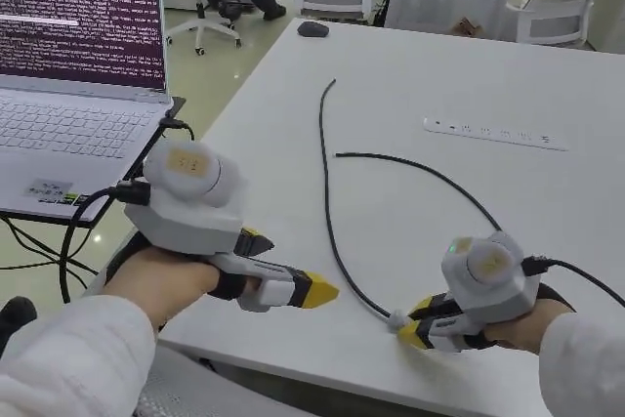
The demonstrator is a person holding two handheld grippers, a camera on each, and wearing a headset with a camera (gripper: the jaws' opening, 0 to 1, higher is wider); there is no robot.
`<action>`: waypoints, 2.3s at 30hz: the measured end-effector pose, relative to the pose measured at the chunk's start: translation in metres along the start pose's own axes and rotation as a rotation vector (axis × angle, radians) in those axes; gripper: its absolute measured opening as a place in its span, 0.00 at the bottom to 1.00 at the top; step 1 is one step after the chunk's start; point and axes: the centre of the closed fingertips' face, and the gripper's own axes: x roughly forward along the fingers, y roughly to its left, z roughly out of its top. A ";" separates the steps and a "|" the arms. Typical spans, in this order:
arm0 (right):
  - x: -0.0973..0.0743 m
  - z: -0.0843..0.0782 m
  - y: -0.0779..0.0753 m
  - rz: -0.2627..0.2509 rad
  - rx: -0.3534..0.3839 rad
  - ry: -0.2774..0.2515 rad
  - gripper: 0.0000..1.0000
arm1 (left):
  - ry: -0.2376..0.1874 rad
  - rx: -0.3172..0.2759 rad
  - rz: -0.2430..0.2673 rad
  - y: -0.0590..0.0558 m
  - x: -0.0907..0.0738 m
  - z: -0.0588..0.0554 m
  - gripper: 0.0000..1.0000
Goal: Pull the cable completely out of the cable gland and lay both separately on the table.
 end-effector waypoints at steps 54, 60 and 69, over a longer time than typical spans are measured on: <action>-0.182 0.136 0.111 0.008 -0.678 -0.332 0.12 | -0.397 0.315 -0.594 -0.138 -0.043 0.067 0.16; -0.195 0.148 0.114 0.055 -0.518 -0.436 0.13 | -0.450 0.338 -0.594 -0.141 -0.056 0.076 0.15; -0.225 0.159 0.118 0.277 -0.125 -0.611 0.16 | -0.567 0.396 -0.624 -0.151 -0.075 0.089 0.15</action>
